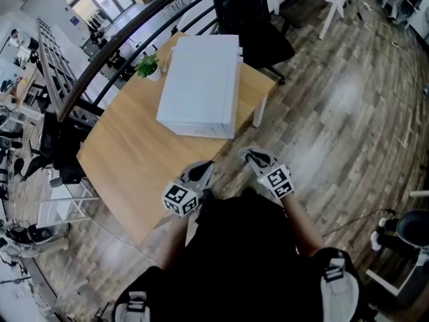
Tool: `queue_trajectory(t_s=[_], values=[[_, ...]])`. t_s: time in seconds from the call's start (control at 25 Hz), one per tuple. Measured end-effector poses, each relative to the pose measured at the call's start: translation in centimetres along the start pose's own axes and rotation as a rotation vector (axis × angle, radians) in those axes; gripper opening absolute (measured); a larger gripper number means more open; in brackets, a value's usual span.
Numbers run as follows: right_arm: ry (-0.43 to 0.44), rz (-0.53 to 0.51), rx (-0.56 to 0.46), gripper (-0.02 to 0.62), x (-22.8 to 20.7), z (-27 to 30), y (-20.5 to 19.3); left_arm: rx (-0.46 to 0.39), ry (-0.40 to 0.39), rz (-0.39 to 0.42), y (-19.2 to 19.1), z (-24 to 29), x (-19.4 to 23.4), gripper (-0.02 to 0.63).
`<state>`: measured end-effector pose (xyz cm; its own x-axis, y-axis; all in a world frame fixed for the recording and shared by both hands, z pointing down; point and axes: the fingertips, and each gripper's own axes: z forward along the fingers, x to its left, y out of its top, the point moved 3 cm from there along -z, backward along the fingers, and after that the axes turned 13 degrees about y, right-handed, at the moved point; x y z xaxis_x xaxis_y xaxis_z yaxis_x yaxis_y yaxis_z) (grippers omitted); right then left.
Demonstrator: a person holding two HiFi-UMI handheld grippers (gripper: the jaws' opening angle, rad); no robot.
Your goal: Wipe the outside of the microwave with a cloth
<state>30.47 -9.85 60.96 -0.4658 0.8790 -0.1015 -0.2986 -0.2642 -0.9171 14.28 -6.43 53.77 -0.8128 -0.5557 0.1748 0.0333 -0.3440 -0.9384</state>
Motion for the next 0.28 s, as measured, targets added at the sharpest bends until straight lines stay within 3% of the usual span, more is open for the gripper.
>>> queue_trajectory(t_s=[0.28], values=[[-0.010,0.011,-0.006,0.031,-0.8,-2.2,-1.3,0.009,0.011,0.000,-0.7,0.3,-2.3,0.003]])
